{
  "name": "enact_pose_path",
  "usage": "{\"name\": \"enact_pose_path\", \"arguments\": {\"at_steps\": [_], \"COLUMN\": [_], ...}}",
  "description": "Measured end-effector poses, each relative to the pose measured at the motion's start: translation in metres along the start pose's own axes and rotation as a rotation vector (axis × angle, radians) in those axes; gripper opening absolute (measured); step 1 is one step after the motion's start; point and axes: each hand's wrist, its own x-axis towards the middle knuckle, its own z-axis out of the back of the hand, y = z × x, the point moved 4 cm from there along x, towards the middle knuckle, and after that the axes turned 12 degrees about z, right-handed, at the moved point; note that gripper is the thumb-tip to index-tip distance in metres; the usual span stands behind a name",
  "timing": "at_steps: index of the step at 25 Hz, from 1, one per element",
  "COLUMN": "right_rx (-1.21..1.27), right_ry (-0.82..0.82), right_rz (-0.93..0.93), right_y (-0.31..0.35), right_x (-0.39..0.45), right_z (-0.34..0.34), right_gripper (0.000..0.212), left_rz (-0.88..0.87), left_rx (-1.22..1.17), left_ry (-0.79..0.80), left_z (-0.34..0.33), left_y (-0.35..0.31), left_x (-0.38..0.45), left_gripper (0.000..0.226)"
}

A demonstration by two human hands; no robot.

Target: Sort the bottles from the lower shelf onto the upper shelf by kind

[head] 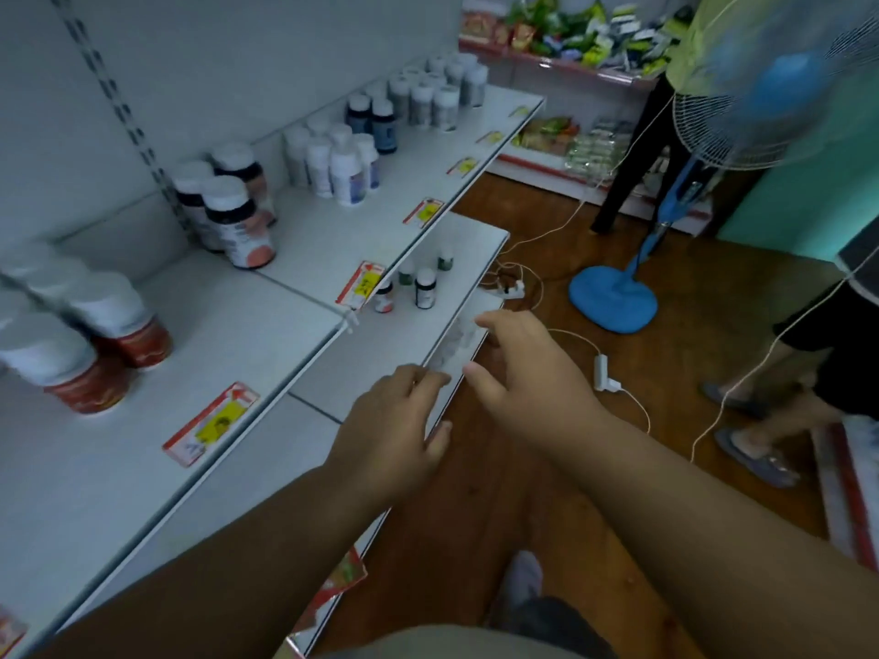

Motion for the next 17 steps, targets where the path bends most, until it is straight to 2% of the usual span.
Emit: {"name": "enact_pose_path", "arguments": {"at_steps": [4,9,12,17], "right_rx": [0.087,0.185,0.238,0.317], "right_ry": [0.037,0.184,0.196,0.236], "right_rz": [0.0,0.02,-0.015,-0.075], "right_y": [-0.1,-0.245,-0.315,-0.418], "right_x": [0.065,0.176,0.228,0.303], "right_z": [-0.012,-0.051,-0.099,-0.231], "right_gripper": [0.051,0.048,0.044,0.043], "left_rz": [0.114,0.373,0.478,0.633], "left_rx": [-0.071,-0.137,-0.122,-0.136], "left_ry": [-0.031,-0.048,-0.045,0.016], "left_z": [-0.048,-0.12,-0.165,-0.282], "left_y": [-0.016,-0.03,-0.019,0.045], "left_x": [0.102,0.236,0.301,0.385], "left_gripper": [0.053,0.056,0.055,0.055]}}
